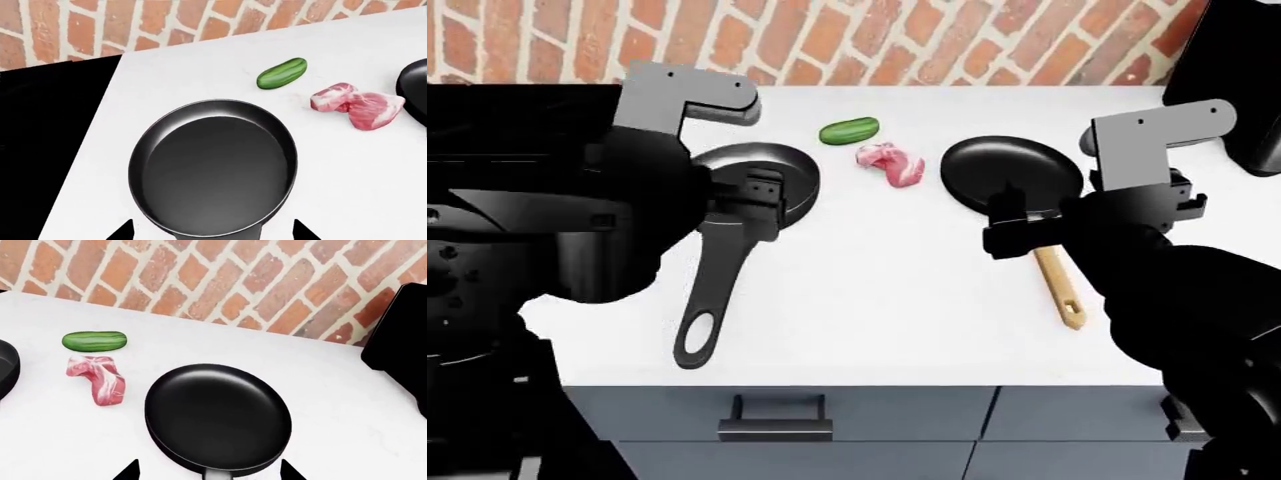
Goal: Place both pans onto different burners. Then place the pickle and the lamb chop on different pans.
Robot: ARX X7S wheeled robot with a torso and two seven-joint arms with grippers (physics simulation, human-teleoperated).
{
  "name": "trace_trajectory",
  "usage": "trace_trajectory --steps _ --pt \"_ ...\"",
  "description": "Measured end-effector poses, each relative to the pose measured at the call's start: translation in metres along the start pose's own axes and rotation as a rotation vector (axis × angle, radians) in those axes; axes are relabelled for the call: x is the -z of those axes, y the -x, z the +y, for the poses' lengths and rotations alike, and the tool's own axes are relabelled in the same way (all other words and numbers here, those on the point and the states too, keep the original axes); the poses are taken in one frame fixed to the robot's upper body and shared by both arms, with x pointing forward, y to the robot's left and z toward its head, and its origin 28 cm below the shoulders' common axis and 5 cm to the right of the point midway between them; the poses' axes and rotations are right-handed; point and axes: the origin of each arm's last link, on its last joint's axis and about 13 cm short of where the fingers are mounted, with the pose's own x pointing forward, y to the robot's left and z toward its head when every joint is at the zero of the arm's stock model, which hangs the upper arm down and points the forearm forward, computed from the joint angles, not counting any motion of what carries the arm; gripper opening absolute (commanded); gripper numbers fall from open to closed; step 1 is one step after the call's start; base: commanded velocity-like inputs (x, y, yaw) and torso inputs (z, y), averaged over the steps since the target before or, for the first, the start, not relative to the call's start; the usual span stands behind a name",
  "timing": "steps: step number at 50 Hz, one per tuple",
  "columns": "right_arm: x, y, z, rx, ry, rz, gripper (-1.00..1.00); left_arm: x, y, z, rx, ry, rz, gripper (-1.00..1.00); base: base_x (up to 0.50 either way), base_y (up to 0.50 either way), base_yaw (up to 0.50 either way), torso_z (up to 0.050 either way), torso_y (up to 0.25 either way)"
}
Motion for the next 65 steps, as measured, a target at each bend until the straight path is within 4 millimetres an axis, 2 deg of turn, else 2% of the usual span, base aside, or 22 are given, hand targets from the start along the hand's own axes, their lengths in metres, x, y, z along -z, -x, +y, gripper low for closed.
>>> trace_trajectory --steps 9,19,65 --pt "0.001 -0.001 -0.001 0.003 -0.003 0.004 1.00 -0.014 -0.010 0.006 0.002 -0.013 0.139 1.00 0.00 0.00 0.00 0.000 0.000" --pt "0.001 -0.001 -0.002 0.005 -0.007 0.003 1.00 -0.017 -0.017 0.010 0.009 -0.017 0.250 1.00 0.00 0.00 0.00 0.000 0.000" --pt "0.000 0.002 -0.006 0.015 -0.010 -0.002 1.00 -0.017 -0.019 0.012 0.146 0.084 0.435 1.00 0.00 0.00 0.00 0.000 0.000"
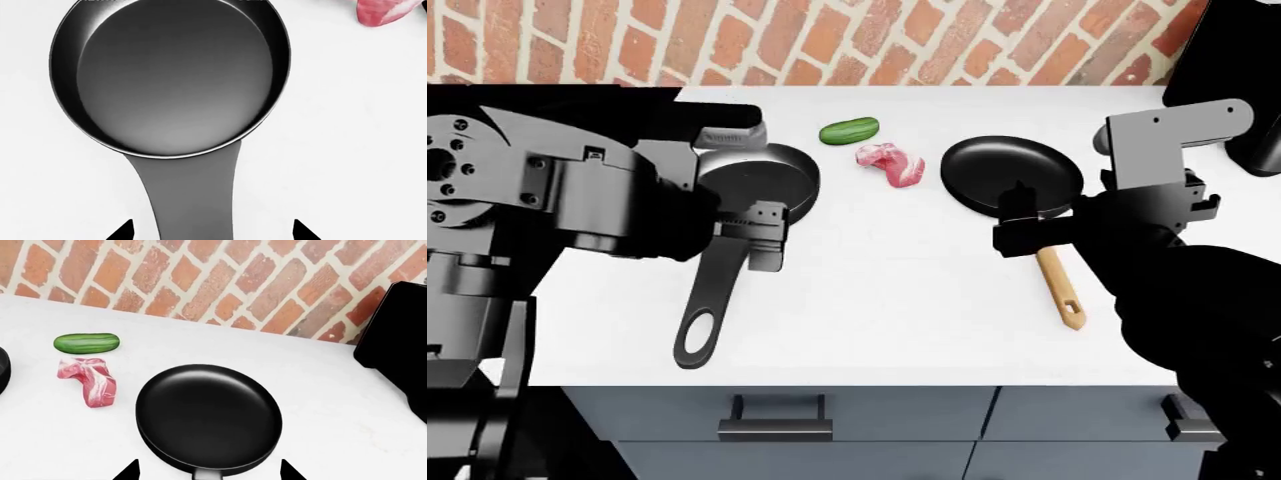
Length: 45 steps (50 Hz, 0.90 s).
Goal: Place both pans onto different burners. Then place the pickle and the lamb chop on different pans.
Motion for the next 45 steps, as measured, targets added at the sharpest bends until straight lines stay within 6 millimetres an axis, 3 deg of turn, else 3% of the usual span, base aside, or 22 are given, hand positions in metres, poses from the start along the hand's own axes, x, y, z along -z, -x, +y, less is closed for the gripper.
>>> trace_trajectory --steps 45 --pt "0.0002 -0.0001 -0.0021 0.008 0.004 0.003 1.00 0.0006 0.0032 -0.0007 0.011 0.033 0.161 1.00 0.00 0.00 0.00 0.000 0.000"
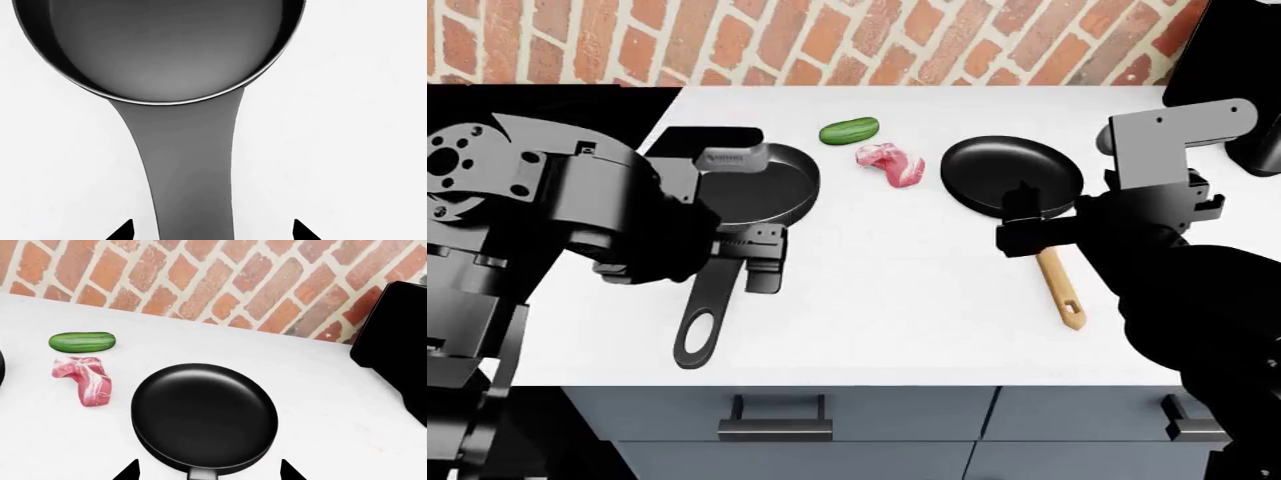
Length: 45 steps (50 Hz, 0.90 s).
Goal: Place both pans onto different burners. Then place the pickle and the lamb chop on different pans.
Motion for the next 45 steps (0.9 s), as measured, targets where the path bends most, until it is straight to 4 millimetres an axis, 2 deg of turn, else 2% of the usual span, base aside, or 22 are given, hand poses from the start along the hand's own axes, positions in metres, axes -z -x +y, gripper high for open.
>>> trace_trajectory --steps 15,16,32,45 --pt "0.0000 -0.0005 -0.0007 0.005 0.000 0.000 1.00 0.0004 0.0011 -0.0004 -0.005 0.019 0.052 1.00 0.00 0.00 0.00 0.000 0.000" --pt "0.0000 -0.0007 -0.0007 0.005 0.000 0.000 1.00 0.0004 0.0011 -0.0005 -0.004 0.020 0.055 -1.00 0.00 0.00 0.00 0.000 0.000" --pt "0.0000 -0.0005 -0.0011 0.009 0.000 -0.001 1.00 0.0016 -0.0006 0.0011 -0.025 0.021 0.069 -1.00 0.00 0.00 0.00 0.000 0.000" --pt "-0.0005 0.0007 -0.0013 0.009 0.000 -0.004 1.00 0.0027 -0.0029 0.0002 -0.047 0.002 0.004 -1.00 0.00 0.00 0.00 0.000 0.000"
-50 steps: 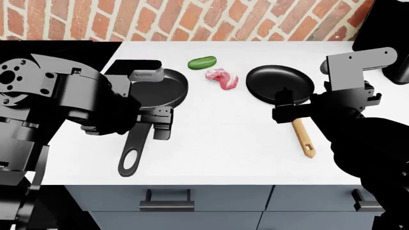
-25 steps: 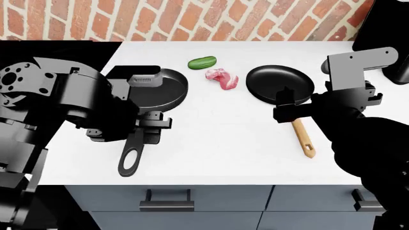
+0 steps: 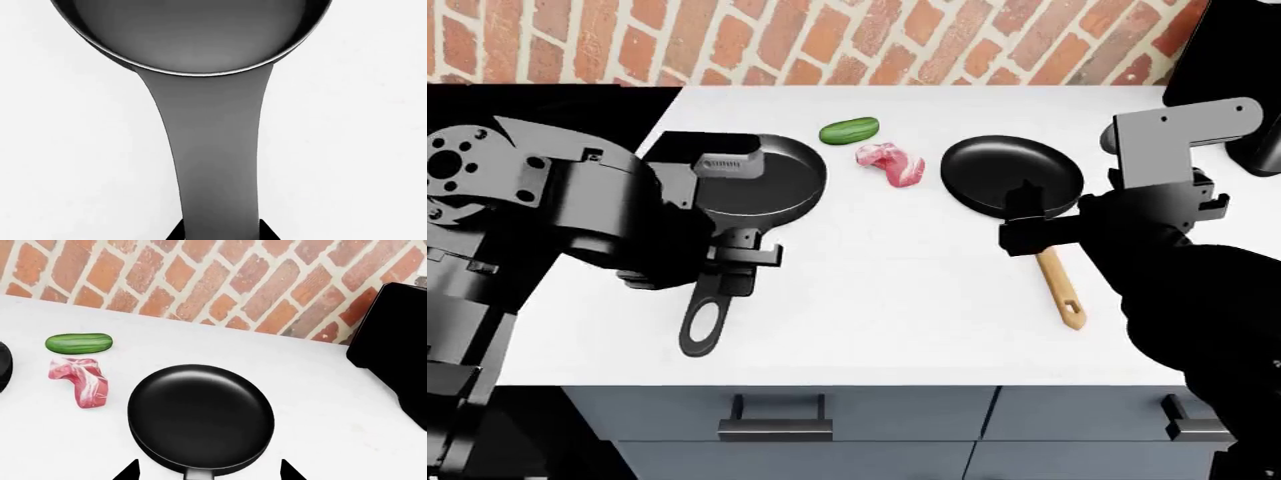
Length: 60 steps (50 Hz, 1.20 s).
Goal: Place both pans onto different burners. Then place the pickle and the lamb chop on different pans.
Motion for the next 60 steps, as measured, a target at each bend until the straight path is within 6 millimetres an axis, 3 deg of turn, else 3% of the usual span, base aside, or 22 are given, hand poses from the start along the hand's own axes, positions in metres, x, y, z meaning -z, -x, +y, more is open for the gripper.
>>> trace_trajectory --steps 46,60 --pt "0.000 0.001 0.001 0.001 0.004 -0.005 1.00 0.000 -0.010 -0.003 -0.045 0.004 -0.369 -1.00 0.00 0.00 0.00 0.000 0.001" --pt "0.001 -0.002 0.003 0.003 0.014 0.003 1.00 0.000 -0.018 -0.004 -0.108 0.019 -0.580 -1.00 0.00 0.00 0.00 0.000 0.003"
